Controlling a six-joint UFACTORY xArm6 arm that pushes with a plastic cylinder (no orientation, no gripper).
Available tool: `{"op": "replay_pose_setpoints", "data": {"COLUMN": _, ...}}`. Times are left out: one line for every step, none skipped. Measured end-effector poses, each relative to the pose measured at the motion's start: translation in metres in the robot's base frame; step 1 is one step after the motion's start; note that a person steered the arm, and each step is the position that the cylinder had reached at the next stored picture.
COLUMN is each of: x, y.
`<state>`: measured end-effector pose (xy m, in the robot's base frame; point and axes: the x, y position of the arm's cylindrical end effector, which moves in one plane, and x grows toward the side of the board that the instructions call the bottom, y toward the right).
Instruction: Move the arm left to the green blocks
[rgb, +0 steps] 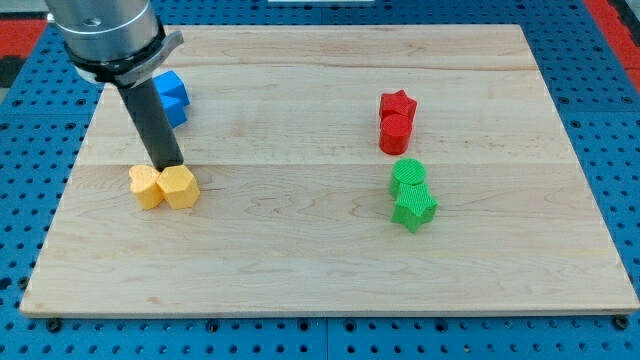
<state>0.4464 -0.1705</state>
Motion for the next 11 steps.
{"op": "replay_pose_setpoints", "data": {"x": -0.001, "y": 0.03}}
{"op": "replay_pose_setpoints", "data": {"x": 0.006, "y": 0.11}}
{"op": "replay_pose_setpoints", "data": {"x": 0.046, "y": 0.115}}
{"op": "replay_pose_setpoints", "data": {"x": 0.049, "y": 0.1}}
{"op": "replay_pose_setpoints", "data": {"x": 0.049, "y": 0.104}}
{"op": "replay_pose_setpoints", "data": {"x": 0.049, "y": 0.112}}
{"op": "replay_pose_setpoints", "data": {"x": 0.049, "y": 0.112}}
{"op": "replay_pose_setpoints", "data": {"x": 0.049, "y": 0.125}}
{"op": "replay_pose_setpoints", "data": {"x": 0.049, "y": 0.131}}
{"op": "replay_pose_setpoints", "data": {"x": 0.049, "y": 0.145}}
{"op": "replay_pose_setpoints", "data": {"x": 0.049, "y": 0.156}}
